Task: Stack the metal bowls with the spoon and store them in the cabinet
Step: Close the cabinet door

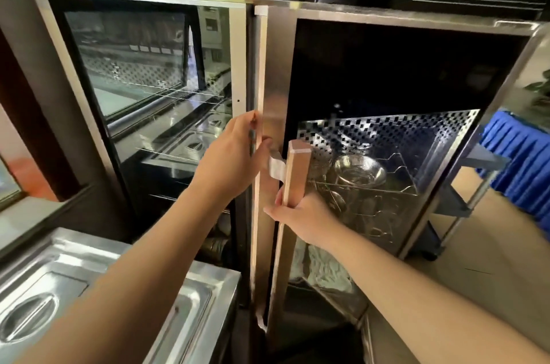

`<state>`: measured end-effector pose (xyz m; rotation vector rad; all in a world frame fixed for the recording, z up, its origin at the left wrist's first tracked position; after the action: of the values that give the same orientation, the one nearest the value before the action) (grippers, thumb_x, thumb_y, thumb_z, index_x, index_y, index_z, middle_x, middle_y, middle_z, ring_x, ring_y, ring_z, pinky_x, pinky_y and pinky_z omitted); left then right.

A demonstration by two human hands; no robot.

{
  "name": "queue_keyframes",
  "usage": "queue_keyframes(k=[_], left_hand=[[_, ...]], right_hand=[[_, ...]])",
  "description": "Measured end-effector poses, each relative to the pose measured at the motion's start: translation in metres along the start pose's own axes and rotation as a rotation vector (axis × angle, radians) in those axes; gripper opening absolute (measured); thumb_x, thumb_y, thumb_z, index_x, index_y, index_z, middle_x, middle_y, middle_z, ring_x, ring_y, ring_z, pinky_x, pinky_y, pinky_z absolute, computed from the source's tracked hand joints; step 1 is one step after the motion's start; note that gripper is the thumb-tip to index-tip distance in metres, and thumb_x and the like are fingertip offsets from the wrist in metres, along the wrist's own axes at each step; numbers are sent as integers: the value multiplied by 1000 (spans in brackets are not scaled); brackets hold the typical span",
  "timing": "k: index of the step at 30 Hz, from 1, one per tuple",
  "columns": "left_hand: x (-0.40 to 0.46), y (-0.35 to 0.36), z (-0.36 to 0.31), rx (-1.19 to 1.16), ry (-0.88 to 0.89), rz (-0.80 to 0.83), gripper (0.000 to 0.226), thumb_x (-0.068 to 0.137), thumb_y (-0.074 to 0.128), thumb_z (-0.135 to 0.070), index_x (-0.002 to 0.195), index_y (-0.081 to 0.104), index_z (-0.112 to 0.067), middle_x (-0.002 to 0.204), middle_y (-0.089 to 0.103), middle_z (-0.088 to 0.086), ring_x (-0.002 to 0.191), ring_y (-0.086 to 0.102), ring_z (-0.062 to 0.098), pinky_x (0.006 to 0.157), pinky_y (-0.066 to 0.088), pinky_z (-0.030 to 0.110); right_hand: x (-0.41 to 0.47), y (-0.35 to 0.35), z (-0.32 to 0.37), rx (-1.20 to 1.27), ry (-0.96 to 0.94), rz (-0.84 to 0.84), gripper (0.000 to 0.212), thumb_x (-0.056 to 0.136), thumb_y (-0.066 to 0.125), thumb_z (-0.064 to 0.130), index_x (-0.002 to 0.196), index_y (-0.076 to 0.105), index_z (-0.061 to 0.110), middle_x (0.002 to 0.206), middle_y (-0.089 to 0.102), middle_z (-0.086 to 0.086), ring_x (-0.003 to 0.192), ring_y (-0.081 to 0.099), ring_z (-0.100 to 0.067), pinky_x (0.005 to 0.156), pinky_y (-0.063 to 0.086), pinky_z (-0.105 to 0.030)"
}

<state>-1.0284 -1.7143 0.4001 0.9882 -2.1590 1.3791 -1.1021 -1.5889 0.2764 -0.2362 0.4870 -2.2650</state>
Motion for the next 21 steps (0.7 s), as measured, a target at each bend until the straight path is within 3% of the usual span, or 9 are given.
queue_keyframes(k=[2,3,5,9,13,17,19,21], left_hand=[[14,7,15,32,-20,6,42,98,51,-43,136,42,-26,132,57,-2,102,64,18,78,53,38],[20,11,20,48,-36,11,44,99,49,-43,137,42,-24,133,57,0,103,64,21,80,55,42],[33,20,35,76,-79,25,46,100,45,-44,140,41,-20,135,56,4,105,64,23,81,56,47],[59,38,60,105,-130,24,49,101,43,-43,142,42,-17,139,54,7,115,60,23,89,54,43],[84,54,89,162,-180,39,57,98,41,-46,145,41,-13,145,48,8,128,51,25,99,49,43],[103,73,112,202,-180,79,63,99,32,-50,150,34,-13,152,41,10,138,41,28,108,41,46],[107,84,122,238,-162,117,62,100,33,-47,153,28,-14,157,34,11,143,34,30,113,37,48],[110,97,133,268,-157,155,62,101,31,-44,155,23,-16,162,26,9,147,26,31,115,33,51]], right_hand=[[25,6,-3,20,13,5,36,89,75,31,81,66,-4,73,57,-14,71,56,-19,68,43,-31],[34,7,-5,13,18,1,33,88,76,30,82,69,-2,71,64,-11,69,60,-14,65,45,-26],[59,10,-7,-3,12,3,22,87,79,27,70,71,15,58,68,11,56,61,4,56,44,-14],[105,18,-13,-21,-21,24,41,85,80,30,54,54,26,40,50,16,41,48,2,54,39,-23],[144,22,-29,31,-16,9,37,78,82,27,60,52,37,44,52,25,54,50,-3,65,44,-27],[178,29,-46,17,-13,28,26,65,81,41,54,59,52,48,53,32,59,51,-2,67,46,-28],[189,30,-57,-9,4,29,19,57,79,49,61,61,50,53,57,33,65,57,-6,69,50,-30],[199,31,-67,-33,24,39,26,53,79,51,69,60,44,59,63,30,68,63,-5,70,52,-29]])
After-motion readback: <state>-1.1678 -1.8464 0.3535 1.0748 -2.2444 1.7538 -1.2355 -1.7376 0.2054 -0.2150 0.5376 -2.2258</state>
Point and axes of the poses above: each hand's wrist, its own x-axis towards the middle knuckle, its own y-axis out of the palm, z = x × y, the point moved 9 cm from there along x, towards the middle knuckle
